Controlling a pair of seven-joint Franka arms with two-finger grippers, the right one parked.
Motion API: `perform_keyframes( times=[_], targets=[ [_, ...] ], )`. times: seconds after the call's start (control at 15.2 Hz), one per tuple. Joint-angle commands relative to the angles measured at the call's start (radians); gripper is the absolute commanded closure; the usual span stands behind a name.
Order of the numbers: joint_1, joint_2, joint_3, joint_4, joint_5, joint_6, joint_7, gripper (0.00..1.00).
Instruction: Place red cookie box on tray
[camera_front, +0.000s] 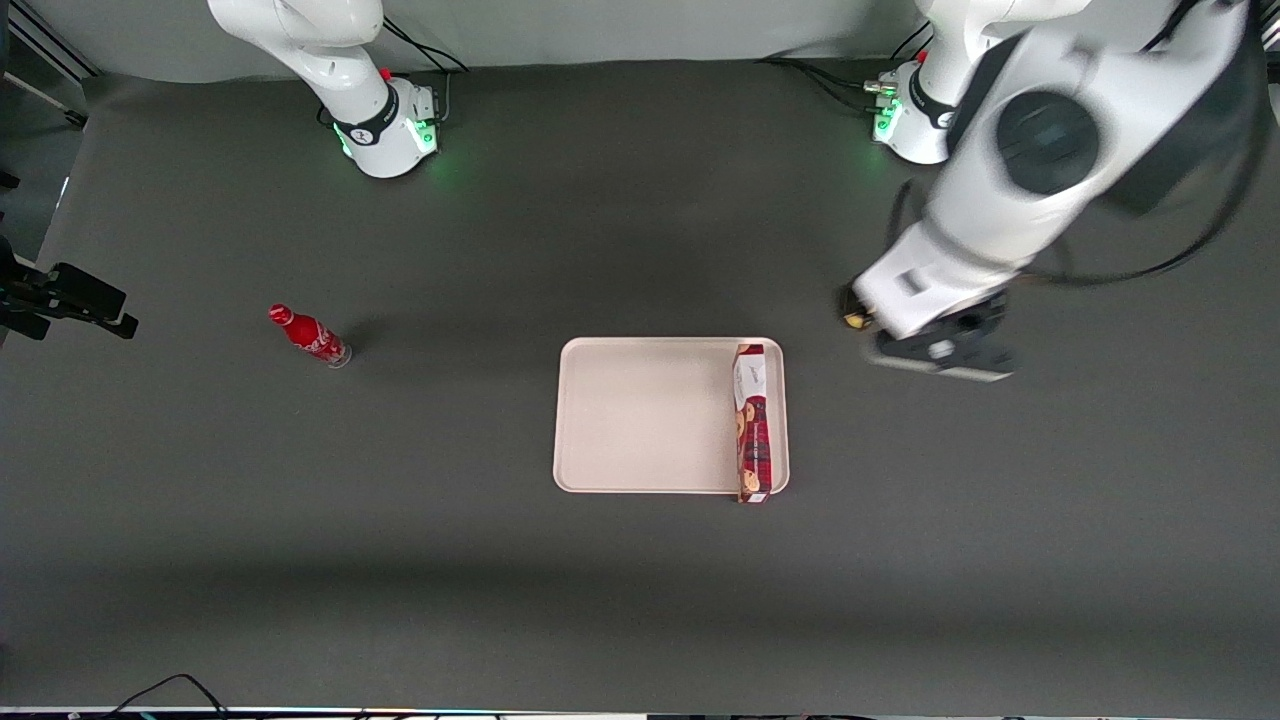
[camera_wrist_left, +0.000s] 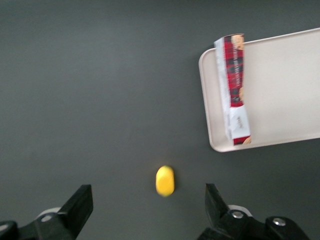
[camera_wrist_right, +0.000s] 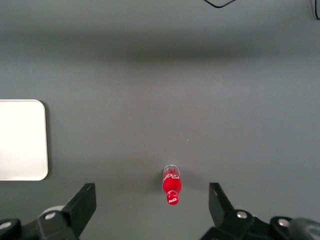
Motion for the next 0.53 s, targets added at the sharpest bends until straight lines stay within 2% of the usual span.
perform_keyframes(
  times=[0.0,0.2,0.46],
  targets=[
    [-0.008,-0.181,0.166,-0.087,-0.065,-0.090,0.099,0.00],
    [-0.008,-0.251,0.242,-0.147,-0.061,-0.081,0.169,0.00],
    [-0.008,-0.336,0.269,-0.239,-0.075,-0.046,0.169,0.00]
  ],
)
